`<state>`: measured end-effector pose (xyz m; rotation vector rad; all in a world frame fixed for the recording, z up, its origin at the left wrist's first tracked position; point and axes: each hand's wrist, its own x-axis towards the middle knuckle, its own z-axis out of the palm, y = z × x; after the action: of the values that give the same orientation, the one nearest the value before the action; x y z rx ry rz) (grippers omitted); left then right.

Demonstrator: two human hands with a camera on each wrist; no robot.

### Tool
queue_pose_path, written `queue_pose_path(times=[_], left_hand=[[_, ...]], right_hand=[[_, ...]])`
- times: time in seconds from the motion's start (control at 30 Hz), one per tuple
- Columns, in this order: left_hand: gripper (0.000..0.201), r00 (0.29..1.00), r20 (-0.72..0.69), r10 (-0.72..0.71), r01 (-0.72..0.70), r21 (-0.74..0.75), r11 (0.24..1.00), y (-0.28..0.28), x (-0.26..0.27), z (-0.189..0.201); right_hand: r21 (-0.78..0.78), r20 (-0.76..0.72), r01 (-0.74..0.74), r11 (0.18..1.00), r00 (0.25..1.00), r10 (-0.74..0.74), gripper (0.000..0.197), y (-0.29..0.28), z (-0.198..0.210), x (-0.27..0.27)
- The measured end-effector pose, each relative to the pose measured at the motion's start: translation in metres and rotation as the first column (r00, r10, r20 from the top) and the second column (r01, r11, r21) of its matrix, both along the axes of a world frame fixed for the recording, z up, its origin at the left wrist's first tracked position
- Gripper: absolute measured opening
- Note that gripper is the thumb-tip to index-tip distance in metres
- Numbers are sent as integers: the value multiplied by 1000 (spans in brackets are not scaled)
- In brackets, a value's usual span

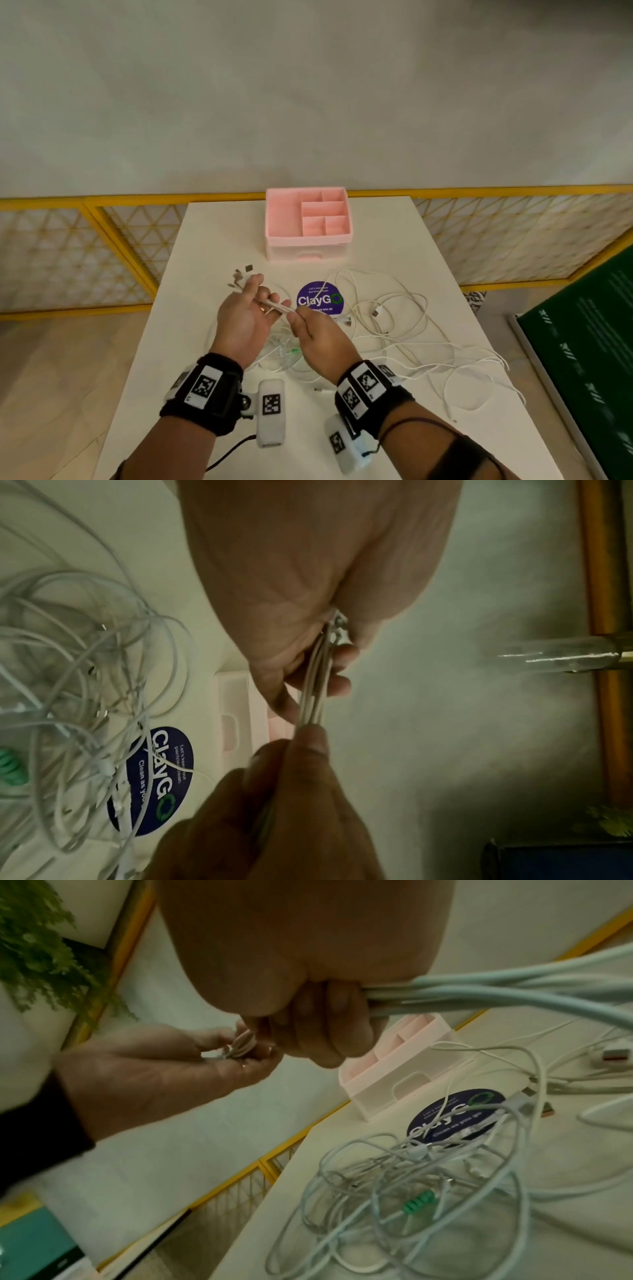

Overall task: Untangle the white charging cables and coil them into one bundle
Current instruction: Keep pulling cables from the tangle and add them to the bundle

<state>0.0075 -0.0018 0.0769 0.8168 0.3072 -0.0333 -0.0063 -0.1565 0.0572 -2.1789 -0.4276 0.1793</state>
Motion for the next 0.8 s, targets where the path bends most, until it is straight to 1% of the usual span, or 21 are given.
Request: queue_pose_path(times=[0.03, 0.07, 0.13, 0.2, 0.27, 0.33, 0.47, 0.57, 0.63, 0.7, 0.8], left_hand=[[21, 1000, -18, 7, -6, 29, 1000, -2, 0, -1], [15, 999, -33, 3, -2, 38, 999, -5, 0, -2], [21, 999, -53, -1, 2, 35, 999, -11, 0, -1], [27, 999, -33, 5, -3, 41, 999, -18, 0, 0], [31, 999, 2, 51, -51, 82, 995, -20, 4, 3], [34, 993, 15, 115, -116, 133, 984, -12, 13, 11], [36, 980, 33, 197, -200, 148, 969, 16, 27, 22], [36, 968, 37, 247, -249, 145, 957, 37, 30, 20], [38, 965, 30, 259, -261, 135, 956, 46, 31, 17], [39, 965, 16, 261, -260, 144, 955, 49, 30, 13], [38, 968, -21, 250, -244, 161, 956, 41, 27, 4]], right_hand=[[-28, 10, -15, 999, 1000, 15, 35, -3, -4, -1], [-53, 14, -30, 998, 999, 31, 35, -6, -9, -2], [-78, 12, -50, 996, 999, 51, 34, -10, -16, -5], [-93, 20, -75, 993, 997, 77, 34, -16, -17, -7], [-153, 39, -123, 981, 991, 130, 37, -28, -14, -7], [-249, 16, -131, 960, 990, 139, 40, -52, -11, -5], [-408, -42, -54, 911, 998, 40, 38, -119, -19, 2], [-520, -74, 54, 852, 991, -108, 42, -176, -32, 7], [-589, -92, 117, 799, 973, -211, 41, -211, -36, 8], [-629, -112, 154, 762, 952, -284, 36, -238, -37, 10], [-666, -123, 210, 716, 916, -383, 35, -264, -23, 17]])
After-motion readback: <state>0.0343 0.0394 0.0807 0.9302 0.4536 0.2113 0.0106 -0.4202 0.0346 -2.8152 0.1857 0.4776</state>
